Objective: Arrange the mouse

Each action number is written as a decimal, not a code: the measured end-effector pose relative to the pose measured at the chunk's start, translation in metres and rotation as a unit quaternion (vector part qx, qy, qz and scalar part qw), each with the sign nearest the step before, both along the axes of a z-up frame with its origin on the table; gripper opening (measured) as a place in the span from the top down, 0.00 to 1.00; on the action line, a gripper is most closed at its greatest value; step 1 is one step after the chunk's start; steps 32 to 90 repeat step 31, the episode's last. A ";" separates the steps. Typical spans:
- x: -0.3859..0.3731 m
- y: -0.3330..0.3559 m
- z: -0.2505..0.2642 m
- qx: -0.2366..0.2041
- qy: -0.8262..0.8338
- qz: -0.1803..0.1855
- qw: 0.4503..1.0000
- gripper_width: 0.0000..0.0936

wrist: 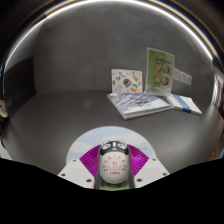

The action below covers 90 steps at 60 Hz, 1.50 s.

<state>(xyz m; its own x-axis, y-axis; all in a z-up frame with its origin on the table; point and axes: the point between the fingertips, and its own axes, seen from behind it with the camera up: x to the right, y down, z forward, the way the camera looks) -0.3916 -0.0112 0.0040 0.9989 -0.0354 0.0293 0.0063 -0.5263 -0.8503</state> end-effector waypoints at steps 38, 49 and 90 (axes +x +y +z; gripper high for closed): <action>0.053 -0.077 0.040 -0.014 0.028 0.046 0.998 0.10; 0.053 -0.077 0.040 -0.014 0.028 0.046 0.998 0.10; 0.053 -0.077 0.040 -0.014 0.028 0.046 0.998 0.10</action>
